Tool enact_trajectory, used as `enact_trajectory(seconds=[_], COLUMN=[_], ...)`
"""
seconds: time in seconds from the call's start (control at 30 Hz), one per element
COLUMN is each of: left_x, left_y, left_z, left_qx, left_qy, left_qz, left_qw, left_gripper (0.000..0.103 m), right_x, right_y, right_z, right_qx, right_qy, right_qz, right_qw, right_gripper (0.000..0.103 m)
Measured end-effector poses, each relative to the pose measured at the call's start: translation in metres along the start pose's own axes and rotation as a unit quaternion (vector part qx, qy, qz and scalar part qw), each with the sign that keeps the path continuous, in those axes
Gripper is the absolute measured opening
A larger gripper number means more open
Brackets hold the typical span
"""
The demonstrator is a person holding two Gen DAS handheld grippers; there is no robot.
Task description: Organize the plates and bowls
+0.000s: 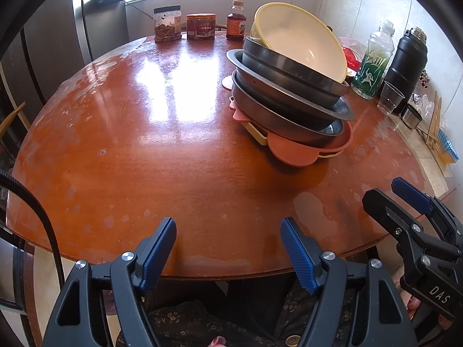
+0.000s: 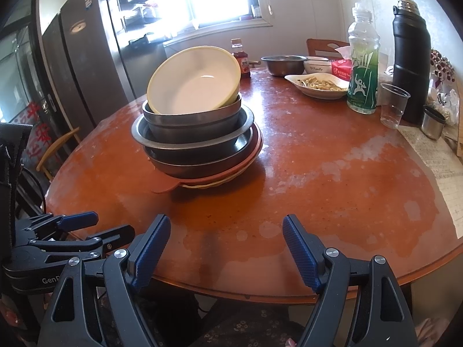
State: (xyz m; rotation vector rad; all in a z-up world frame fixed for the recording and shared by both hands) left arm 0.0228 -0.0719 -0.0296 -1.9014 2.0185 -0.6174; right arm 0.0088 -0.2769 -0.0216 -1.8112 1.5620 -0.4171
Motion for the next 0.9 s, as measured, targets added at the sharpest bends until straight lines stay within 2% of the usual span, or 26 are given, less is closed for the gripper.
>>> enact_trajectory(seconds=[0.67,0.9], left_x=[0.001,-0.016], left_y=[0.002,-0.006], left_z=[0.0,0.001], left_qx=[-0.002,-0.002], left_qy=[-0.001,-0.003], left_qz=[0.0,-0.023], left_qw=[1.0,0.9997], left_gripper=[0.074,0.074], right_x=[0.0,0.006], right_y=[0.0,-0.004], right_z=[-0.001,0.0], right_qx=[0.002,0.0], right_qy=[0.001,0.009], right_qz=[0.001,0.004], right_qw=[1.0,1.0], right_gripper=[0.081,0.081])
Point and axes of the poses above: each gripper's, at about its wrist camera, not at the fingertips, and z roughly the way its jaws point, x to its right, y to its underside, the point moved 1 cm from there along z, roughly the way its jaws point, and after that the axes turned 4 degrees about -x, right-handed, at the moved point
